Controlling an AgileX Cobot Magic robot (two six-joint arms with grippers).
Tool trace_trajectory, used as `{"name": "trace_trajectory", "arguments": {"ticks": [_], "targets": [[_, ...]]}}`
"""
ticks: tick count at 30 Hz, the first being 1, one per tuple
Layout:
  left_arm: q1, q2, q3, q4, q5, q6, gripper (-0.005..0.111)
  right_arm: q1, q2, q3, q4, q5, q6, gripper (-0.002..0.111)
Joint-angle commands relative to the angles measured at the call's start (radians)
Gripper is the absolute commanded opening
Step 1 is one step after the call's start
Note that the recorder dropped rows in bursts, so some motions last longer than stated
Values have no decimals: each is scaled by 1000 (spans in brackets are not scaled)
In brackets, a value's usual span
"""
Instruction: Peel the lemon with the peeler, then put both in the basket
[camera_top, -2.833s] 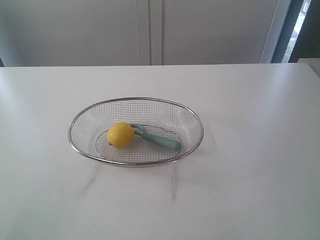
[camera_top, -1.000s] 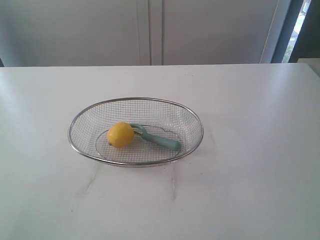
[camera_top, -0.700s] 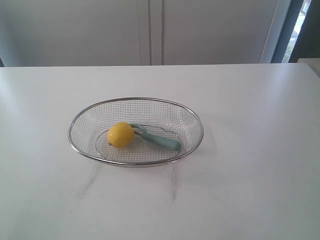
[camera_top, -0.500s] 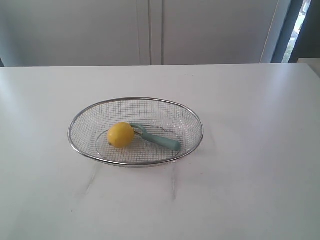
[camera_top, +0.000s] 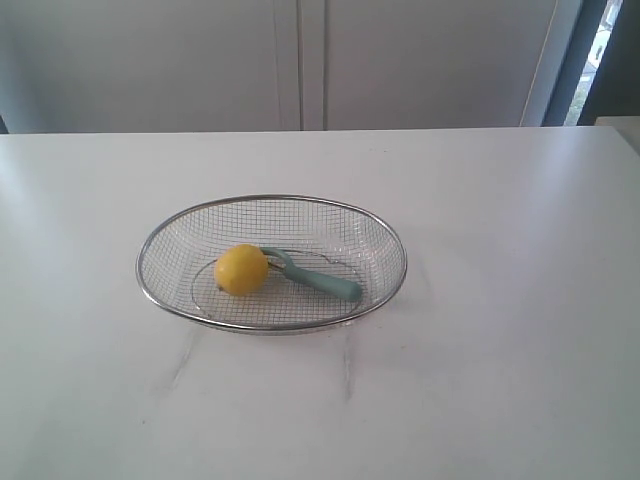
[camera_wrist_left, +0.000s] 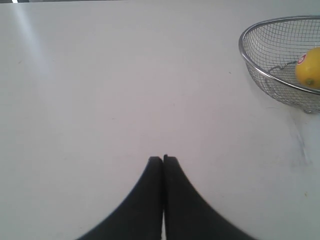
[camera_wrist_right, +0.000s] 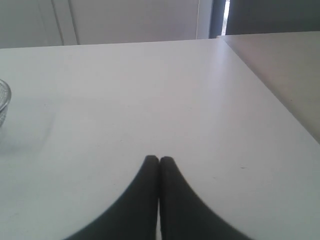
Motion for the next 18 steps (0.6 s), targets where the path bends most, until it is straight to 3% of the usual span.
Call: {"name": "trace_trajectory", "arguments": {"ticks": [1,8,18], "targets": [[-7,-4,5,-11,-3,1,0,53,-5,5,-2,-1,5,0],[-7,-4,5,-11,-3,1,0,124,-5,5,-2,-1,5,0],[-7,-4,5,-11,-3,1,0,132,-5,5,-2,-1,5,0]]}}
